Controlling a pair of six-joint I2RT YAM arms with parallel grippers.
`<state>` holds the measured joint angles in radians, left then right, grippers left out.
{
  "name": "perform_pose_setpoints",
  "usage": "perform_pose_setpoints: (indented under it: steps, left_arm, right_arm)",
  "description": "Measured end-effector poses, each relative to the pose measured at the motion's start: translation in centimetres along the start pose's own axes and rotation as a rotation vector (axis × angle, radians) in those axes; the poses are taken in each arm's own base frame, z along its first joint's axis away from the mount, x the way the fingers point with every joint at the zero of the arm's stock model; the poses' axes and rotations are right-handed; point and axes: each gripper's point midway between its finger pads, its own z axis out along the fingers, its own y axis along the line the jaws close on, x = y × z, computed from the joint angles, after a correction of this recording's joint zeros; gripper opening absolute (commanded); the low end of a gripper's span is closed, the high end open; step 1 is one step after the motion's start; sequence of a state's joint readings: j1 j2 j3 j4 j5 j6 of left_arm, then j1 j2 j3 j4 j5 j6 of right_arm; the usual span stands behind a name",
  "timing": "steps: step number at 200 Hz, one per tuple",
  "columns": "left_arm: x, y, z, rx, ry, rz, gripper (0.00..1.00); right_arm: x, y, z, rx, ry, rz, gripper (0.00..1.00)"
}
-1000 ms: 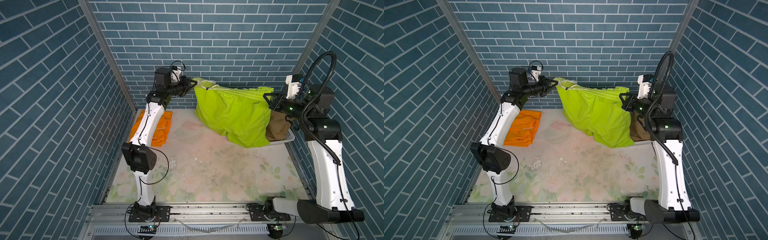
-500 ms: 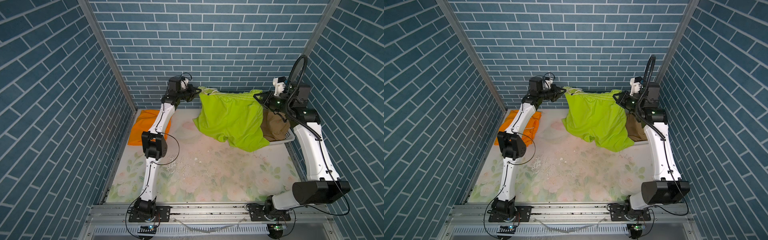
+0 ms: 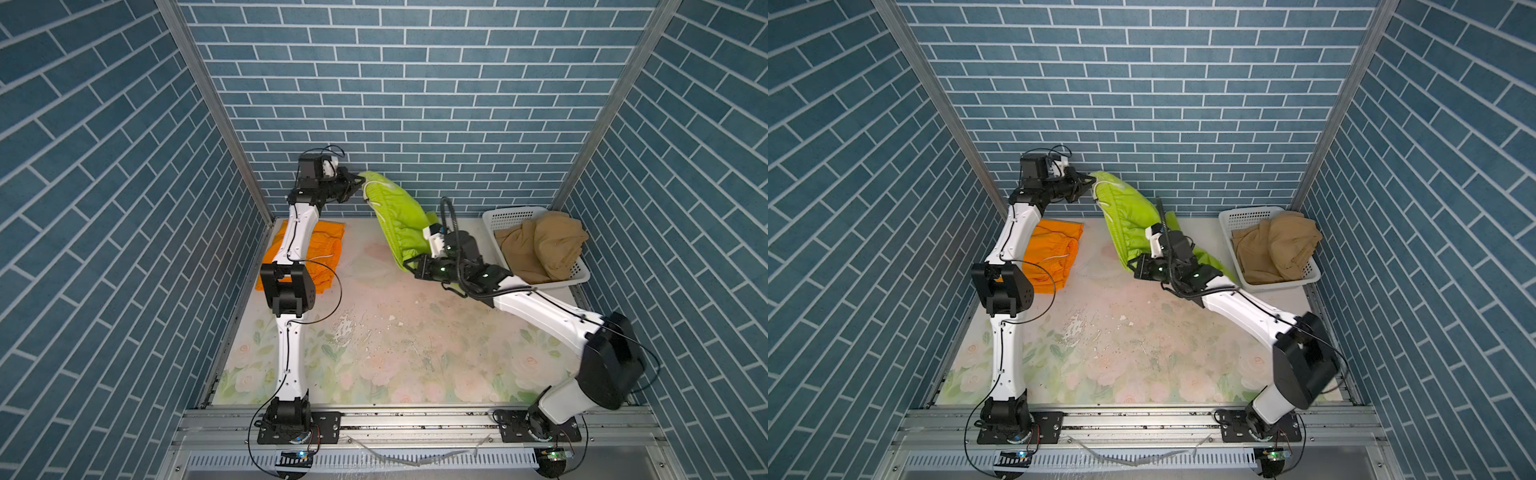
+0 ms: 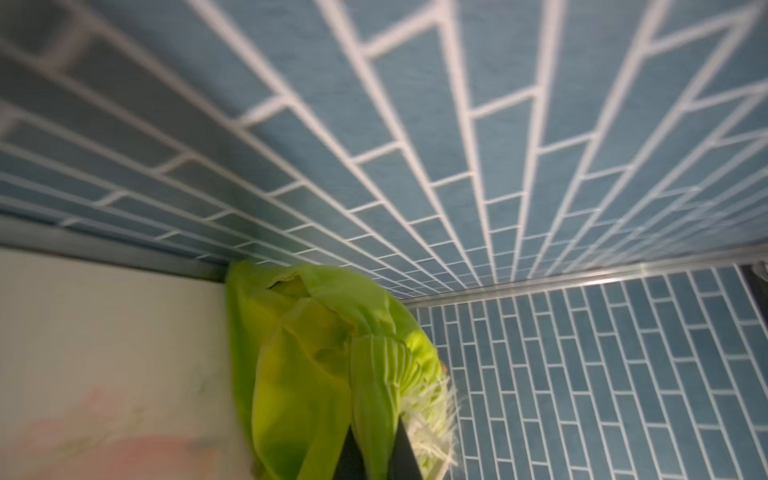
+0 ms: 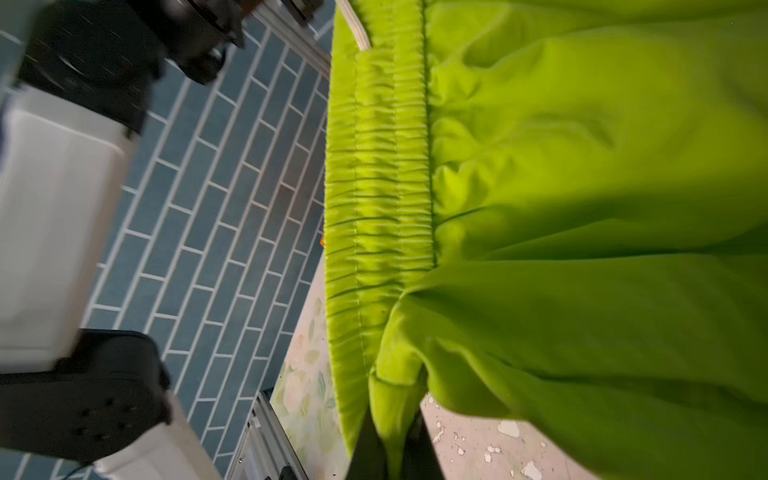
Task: Fold and stack the shorts
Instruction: 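Lower the lime-green shorts onto the table with both grippers, drawing them toward the robot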
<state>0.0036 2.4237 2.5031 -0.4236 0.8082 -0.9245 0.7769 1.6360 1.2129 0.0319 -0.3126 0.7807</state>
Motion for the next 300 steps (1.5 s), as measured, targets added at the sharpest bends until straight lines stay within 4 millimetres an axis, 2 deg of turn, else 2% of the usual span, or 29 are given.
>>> perform_pose_setpoints:
  steps: [18,31,49,80,94,118,127,138,158,173,184,198,217,232,240,254,274,300]
  left_arm:
    - [-0.6,5.3,-1.8,-0.116,0.013,-0.059,0.03]
    - [-0.7,8.3,-3.0,-0.188,0.021,-0.087,0.06]
    - [-0.9,10.5,-4.2,-0.252,0.026,-0.083,0.08]
    - [-0.2,12.4,-4.8,-0.321,0.055,-0.040,0.15]
    - [0.3,13.2,-4.6,-0.346,0.069,-0.017,0.18]
    - [1.1,15.1,-4.5,-0.388,0.090,-0.006,0.29]
    - [1.1,15.7,-4.6,-0.399,0.089,0.006,0.37]
    - [0.9,16.2,-4.8,-0.410,0.085,0.012,0.51]
    - [0.6,16.7,-5.2,-0.425,0.082,0.037,0.75]
    - [0.5,16.5,-5.6,-0.434,0.081,0.065,0.99]
    - [0.7,16.1,-6.1,-0.440,0.080,0.065,1.00]
    - [1.1,14.9,-7.0,-0.441,0.081,0.080,1.00]
    - [2.0,12.3,-8.5,-0.433,0.075,0.103,1.00]
    - [4.0,10.1,-10.0,-0.425,0.082,0.113,1.00]
    - [5.5,8.9,-10.8,-0.418,0.087,0.124,1.00]
    - [9.1,7.7,-12.0,-0.417,0.109,0.120,1.00]
    - [14.6,7.8,-13.8,-0.417,0.149,0.080,1.00]
    - [20.6,10.5,-15.9,-0.438,0.195,-0.034,1.00]
  right_arm:
    - [2.6,-0.7,4.3,-0.001,0.059,0.013,0.00]
    - [4.2,-0.4,7.3,-0.019,0.096,0.017,0.00]
    - [6.3,0.6,10.9,-0.060,0.146,0.033,0.00]
    - [10.7,1.8,15.3,-0.106,0.237,0.043,0.00]
    - [12.5,1.9,16.8,-0.117,0.281,0.053,0.09]
    - [15.4,0.9,17.5,-0.106,0.370,0.077,0.37]
    - [16.2,0.7,17.3,-0.100,0.403,0.087,0.48]
    - [16.6,0.7,17.0,-0.103,0.431,0.075,0.61]
    - [16.3,1.1,15.1,-0.092,0.460,0.036,0.84]
    - [14.6,2.2,12.5,-0.095,0.449,-0.001,0.98]
    - [12.6,3.3,10.2,-0.108,0.414,-0.028,0.99]
    - [9.2,4.3,6.5,-0.121,0.334,-0.052,0.99]
    - [4.4,3.6,1.5,-0.095,0.202,-0.056,0.99]
    - [1.5,0.8,-2.3,-0.013,0.101,-0.024,0.99]
    - [0.3,-1.5,-4.3,0.057,0.048,0.005,0.99]
    - [0.1,-5.5,-6.9,0.171,0.000,0.057,0.99]
    - [2.7,-10.9,-9.8,0.313,-0.007,0.148,0.99]
    - [7.2,-16.5,-12.1,0.443,0.025,0.279,0.99]
